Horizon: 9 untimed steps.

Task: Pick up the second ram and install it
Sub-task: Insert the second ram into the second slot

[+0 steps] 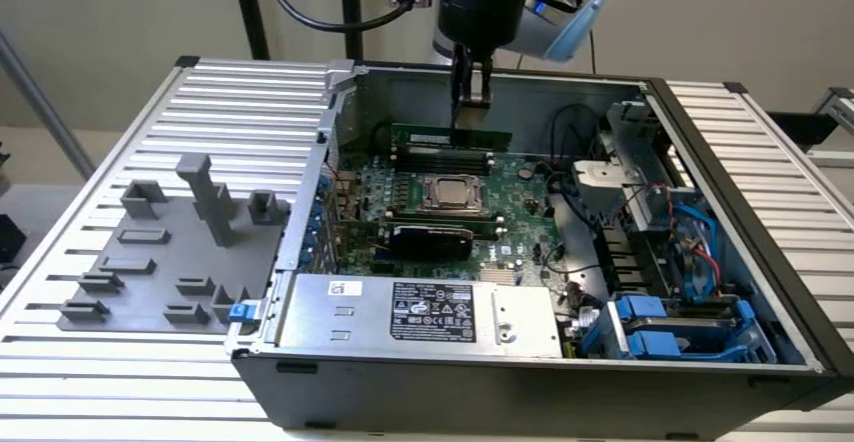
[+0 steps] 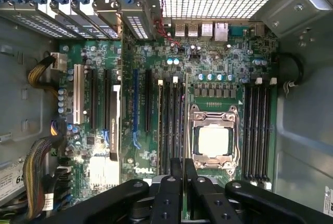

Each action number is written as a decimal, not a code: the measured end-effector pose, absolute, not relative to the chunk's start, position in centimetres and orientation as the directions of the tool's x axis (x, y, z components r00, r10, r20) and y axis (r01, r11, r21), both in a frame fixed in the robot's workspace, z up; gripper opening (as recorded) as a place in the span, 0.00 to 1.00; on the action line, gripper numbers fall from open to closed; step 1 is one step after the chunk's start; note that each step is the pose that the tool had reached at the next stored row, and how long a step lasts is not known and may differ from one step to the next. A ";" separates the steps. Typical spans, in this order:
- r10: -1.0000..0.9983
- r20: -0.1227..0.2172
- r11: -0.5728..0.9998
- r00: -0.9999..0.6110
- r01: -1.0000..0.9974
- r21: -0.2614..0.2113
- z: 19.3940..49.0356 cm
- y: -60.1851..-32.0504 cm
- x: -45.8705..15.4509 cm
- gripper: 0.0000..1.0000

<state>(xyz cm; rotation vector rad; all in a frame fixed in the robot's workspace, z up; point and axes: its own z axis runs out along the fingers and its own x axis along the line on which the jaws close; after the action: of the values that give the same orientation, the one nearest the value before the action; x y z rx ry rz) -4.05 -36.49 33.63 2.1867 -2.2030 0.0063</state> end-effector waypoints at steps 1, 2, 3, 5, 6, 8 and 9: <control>-1.000 0.030 0.008 -0.007 -1.000 0.023 33.5 -36.5 -4.0 0.00; -1.000 0.030 0.008 -0.007 -1.000 0.022 33.3 -36.5 -4.0 0.00; -1.000 0.030 0.008 -0.007 -1.000 0.021 33.1 -36.5 -4.0 0.00; -1.000 0.030 0.008 -0.007 -1.000 0.021 32.8 -36.5 -4.0 0.00; -1.000 0.030 0.008 -0.007 -1.000 0.021 32.6 -36.5 -4.0 0.00; -1.000 0.030 0.008 -0.007 -1.000 0.020 32.0 -36.5 -4.0 0.00; -1.000 0.030 0.008 -0.007 -1.000 0.020 31.9 -36.5 -4.1 0.00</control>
<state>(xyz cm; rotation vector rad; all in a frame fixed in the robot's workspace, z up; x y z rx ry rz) -4.05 -36.50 31.85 2.1883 -2.2045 0.0106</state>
